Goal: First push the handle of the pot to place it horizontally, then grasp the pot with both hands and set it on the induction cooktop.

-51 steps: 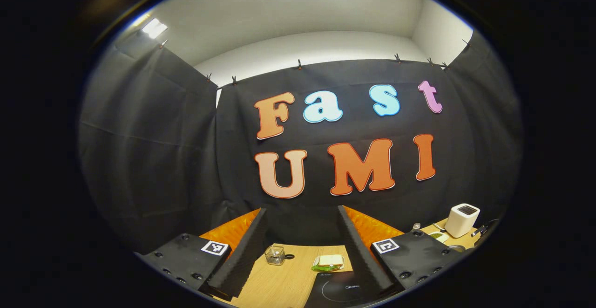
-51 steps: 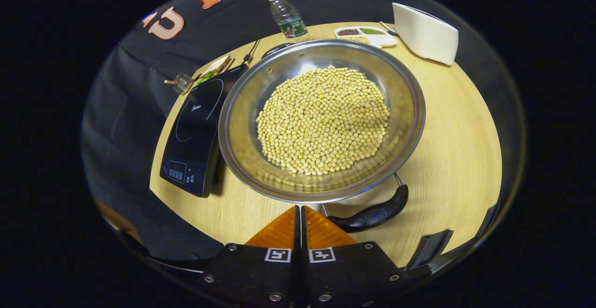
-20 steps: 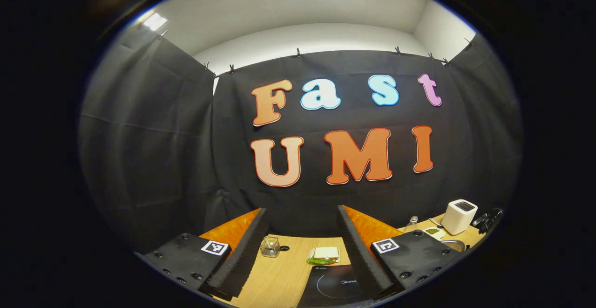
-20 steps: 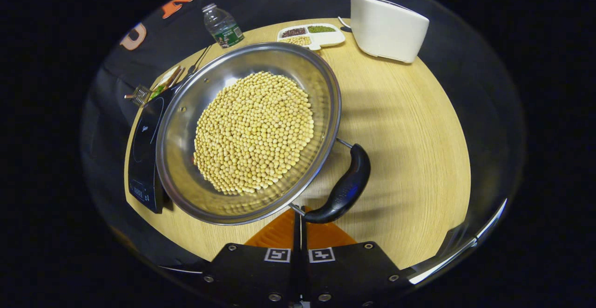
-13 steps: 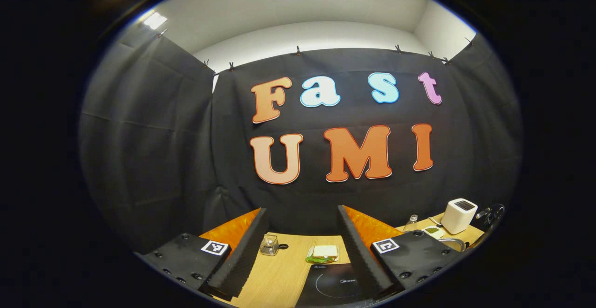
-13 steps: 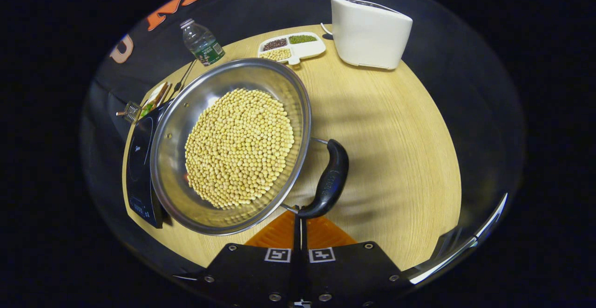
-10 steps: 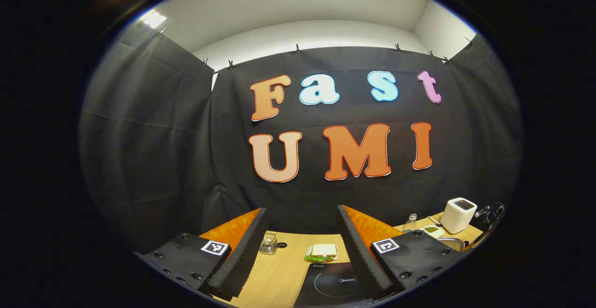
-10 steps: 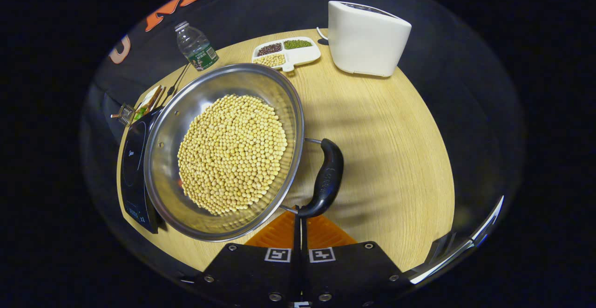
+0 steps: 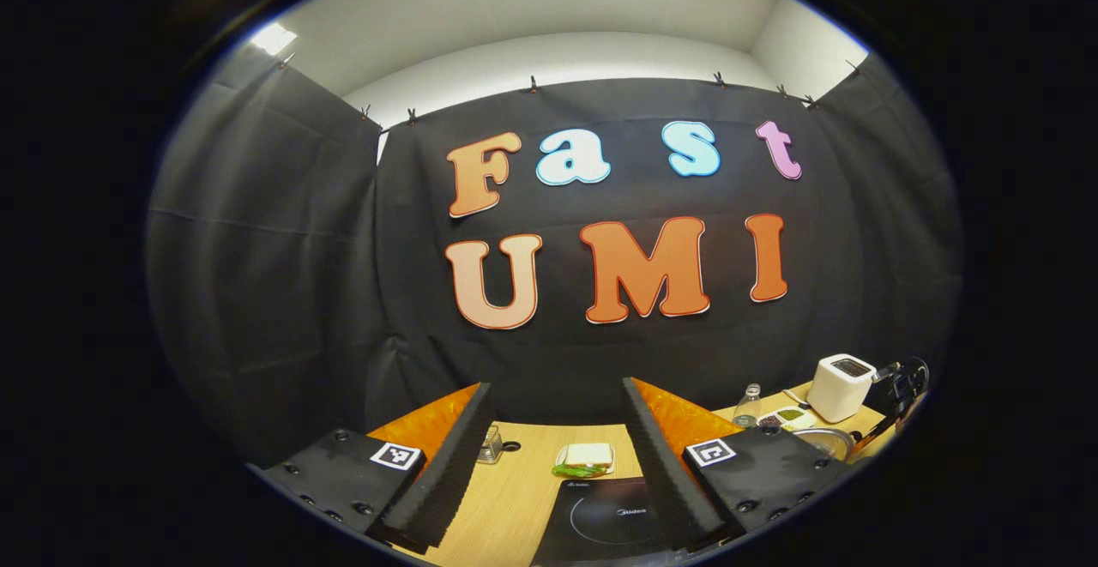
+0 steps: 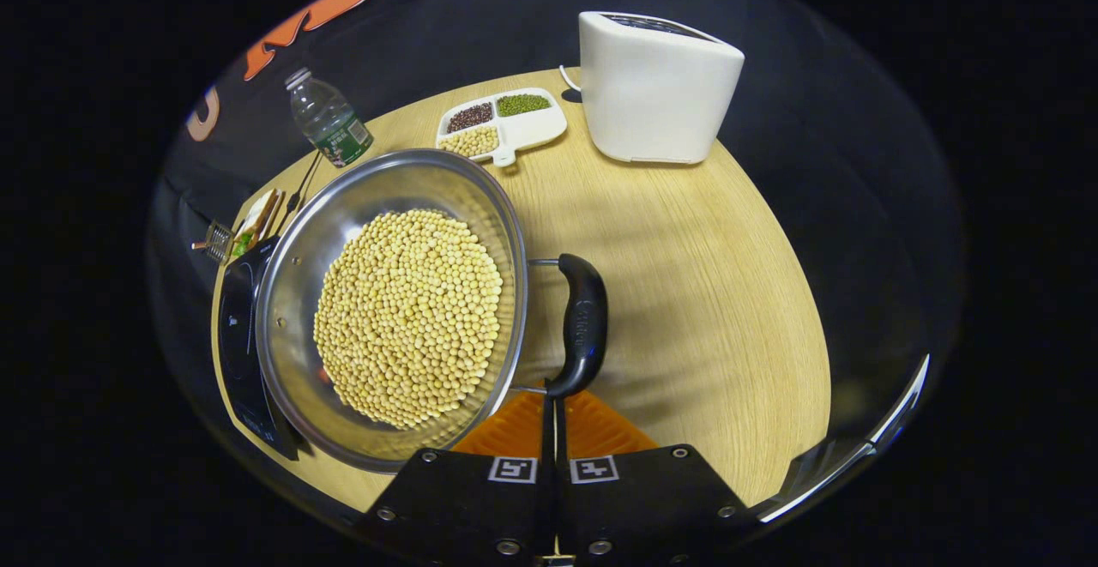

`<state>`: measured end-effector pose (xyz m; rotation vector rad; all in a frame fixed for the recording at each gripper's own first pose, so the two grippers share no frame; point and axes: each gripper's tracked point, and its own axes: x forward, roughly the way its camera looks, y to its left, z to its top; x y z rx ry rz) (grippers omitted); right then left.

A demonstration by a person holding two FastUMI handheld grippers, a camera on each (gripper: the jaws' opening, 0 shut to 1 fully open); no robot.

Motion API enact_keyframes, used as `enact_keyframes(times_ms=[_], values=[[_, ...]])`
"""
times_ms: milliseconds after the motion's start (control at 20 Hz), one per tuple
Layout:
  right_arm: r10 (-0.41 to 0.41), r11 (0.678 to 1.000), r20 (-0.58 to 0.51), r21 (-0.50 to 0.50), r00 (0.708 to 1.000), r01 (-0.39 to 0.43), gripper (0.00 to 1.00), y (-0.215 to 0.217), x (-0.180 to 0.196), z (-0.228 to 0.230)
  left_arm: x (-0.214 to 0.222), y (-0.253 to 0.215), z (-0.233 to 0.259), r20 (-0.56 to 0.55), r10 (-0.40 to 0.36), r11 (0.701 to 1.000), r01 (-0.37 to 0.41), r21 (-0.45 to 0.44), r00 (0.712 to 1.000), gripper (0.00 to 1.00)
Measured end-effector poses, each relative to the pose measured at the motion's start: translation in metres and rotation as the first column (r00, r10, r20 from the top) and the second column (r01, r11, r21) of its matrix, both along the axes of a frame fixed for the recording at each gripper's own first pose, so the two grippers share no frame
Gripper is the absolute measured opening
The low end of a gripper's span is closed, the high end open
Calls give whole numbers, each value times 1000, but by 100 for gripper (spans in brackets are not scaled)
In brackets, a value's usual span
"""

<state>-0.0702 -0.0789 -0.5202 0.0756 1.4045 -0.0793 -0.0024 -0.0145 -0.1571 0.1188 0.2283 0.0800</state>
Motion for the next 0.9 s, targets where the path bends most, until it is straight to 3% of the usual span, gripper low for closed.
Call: enact_keyframes(times_ms=[100, 200, 250, 300, 350, 450, 550, 900], values=[[-9, 1000, 5, -2, 1000, 9, 0, -2, 6, -1, -1, -1, -4, -7, -2, 1000, 2, 3, 1000, 100], [-28, 1000, 17, -4, 999, 28, 0, -4, 15, -2, -2, -2, -7, -13, -2, 1000, 2, 3, 1000, 94], [-33, 999, 24, -8, 999, 33, 0, -6, 20, 0, -4, -2, -8, -17, -2, 1000, 2, 4, 1000, 100], [-36, 999, 30, -14, 999, 37, 0, -7, 25, 0, -3, -3, -10, -20, -3, 1000, 3, 3, 1000, 100], [-38, 999, 40, -19, 998, 39, 0, -9, 31, 1, -3, -5, -14, -25, -6, 1000, 6, 2, 1000, 94], [-49, 999, 62, -20, 997, 51, 0, -11, 42, 1, -2, -9, -24, -45, -13, 1000, 13, 0, 999, 100], [-63, 998, 80, -17, 995, 65, 0, -12, 50, 4, 1, -16, -32, -63, -25, 1000, 25, -10, 998, 97], [-83, 996, 154, 26, 985, 80, 1, -14, 56, 44, 5, -65, -85, -173, -118, 992, 108, -64, 978, 100]])
